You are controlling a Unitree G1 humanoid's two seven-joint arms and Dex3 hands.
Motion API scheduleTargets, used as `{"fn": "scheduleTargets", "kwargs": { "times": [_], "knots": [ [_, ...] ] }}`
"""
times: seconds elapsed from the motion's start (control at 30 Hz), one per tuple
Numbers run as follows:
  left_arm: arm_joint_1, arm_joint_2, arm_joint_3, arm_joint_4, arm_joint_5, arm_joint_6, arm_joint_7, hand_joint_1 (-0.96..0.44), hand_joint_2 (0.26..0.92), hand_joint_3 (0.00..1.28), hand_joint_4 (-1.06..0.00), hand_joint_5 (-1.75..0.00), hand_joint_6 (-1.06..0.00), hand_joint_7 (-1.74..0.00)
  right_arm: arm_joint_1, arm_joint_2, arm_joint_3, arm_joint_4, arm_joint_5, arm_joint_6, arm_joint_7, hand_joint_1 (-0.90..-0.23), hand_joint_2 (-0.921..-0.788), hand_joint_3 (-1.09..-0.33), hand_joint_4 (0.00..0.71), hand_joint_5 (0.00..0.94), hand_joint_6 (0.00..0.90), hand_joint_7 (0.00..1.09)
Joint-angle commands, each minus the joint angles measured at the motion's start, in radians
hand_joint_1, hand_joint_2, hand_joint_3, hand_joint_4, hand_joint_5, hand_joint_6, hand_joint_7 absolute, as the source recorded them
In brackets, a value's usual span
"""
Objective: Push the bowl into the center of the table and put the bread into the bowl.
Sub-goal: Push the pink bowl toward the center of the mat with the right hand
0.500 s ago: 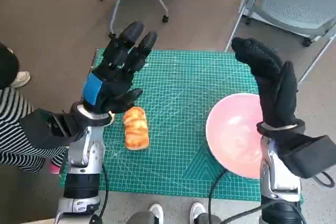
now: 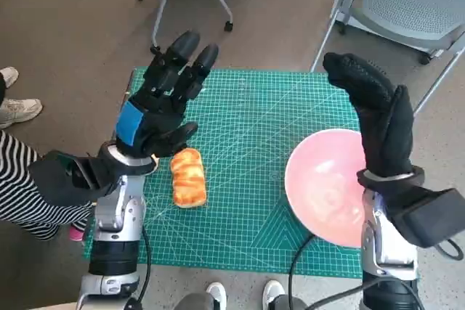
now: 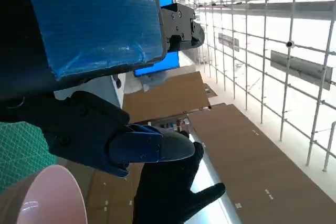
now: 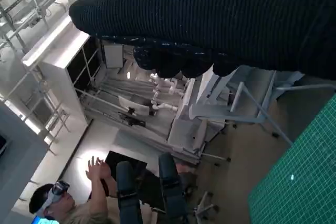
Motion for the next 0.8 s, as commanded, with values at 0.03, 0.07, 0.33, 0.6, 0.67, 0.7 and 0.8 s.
{"fn": "scheduleTargets", "kwargs": {
  "times": [0.03, 0.07, 0.33, 0.6, 0.67, 0.7, 0.8],
  "knots": [
    [0.005, -0.005, -0.001, -0.007, -0.008, 0.011, -0.001, -0.59, 0.921, 0.34, -0.08, 0.0, 0.0, -0.31, 0.027, -0.009, 0.0, 0.005, -0.005, 0.017, 0.003, -0.728, -0.921, -0.742, 0.205, 0.004, 0.045, 0.59],
    [0.004, -0.005, -0.001, -0.008, -0.009, 0.013, 0.0, -0.59, 0.921, 0.34, -0.08, 0.0, 0.0, -0.31, 0.027, -0.01, -0.001, 0.005, -0.005, 0.017, 0.003, -0.728, -0.921, -0.742, 0.205, 0.004, 0.046, 0.59],
    [0.004, -0.01, -0.002, -0.017, -0.01, 0.022, 0.005, -0.59, 0.921, 0.35, -0.09, 0.0, 0.0, -0.31, 0.029, -0.013, -0.007, 0.005, 0.0, 0.018, 0.006, -0.734, -0.921, -0.741, 0.206, 0.004, 0.046, 0.59],
    [0.005, -0.018, -0.004, -0.013, -0.002, 0.012, 0.007, -0.59, 0.921, 0.35, -0.09, -0.01, 0.0, -0.31, 0.034, -0.014, -0.007, -0.009, -0.003, 0.023, 0.004, -0.733, -0.921, -0.74, 0.207, 0.004, 0.047, 0.59],
    [0.004, -0.02, -0.005, -0.012, 0.0, 0.011, 0.009, -0.59, 0.921, 0.35, -0.09, -0.01, 0.0, -0.31, 0.034, -0.014, -0.007, -0.011, -0.005, 0.025, 0.003, -0.731, -0.921, -0.74, 0.207, 0.004, 0.047, 0.59],
    [0.004, -0.022, -0.005, -0.012, 0.001, 0.011, 0.009, -0.59, 0.921, 0.35, -0.09, -0.01, 0.0, -0.31, 0.035, -0.014, -0.006, -0.013, -0.005, 0.026, 0.002, -0.731, -0.921, -0.74, 0.207, 0.003, 0.047, 0.59],
    [0.003, -0.024, -0.005, -0.014, 0.001, 0.012, 0.009, -0.59, 0.921, 0.35, -0.09, -0.01, 0.0, -0.31, 0.036, -0.015, -0.006, -0.017, -0.006, 0.029, 0.002, -0.73, -0.921, -0.741, 0.206, 0.003, 0.047, 0.59]
  ]
}}
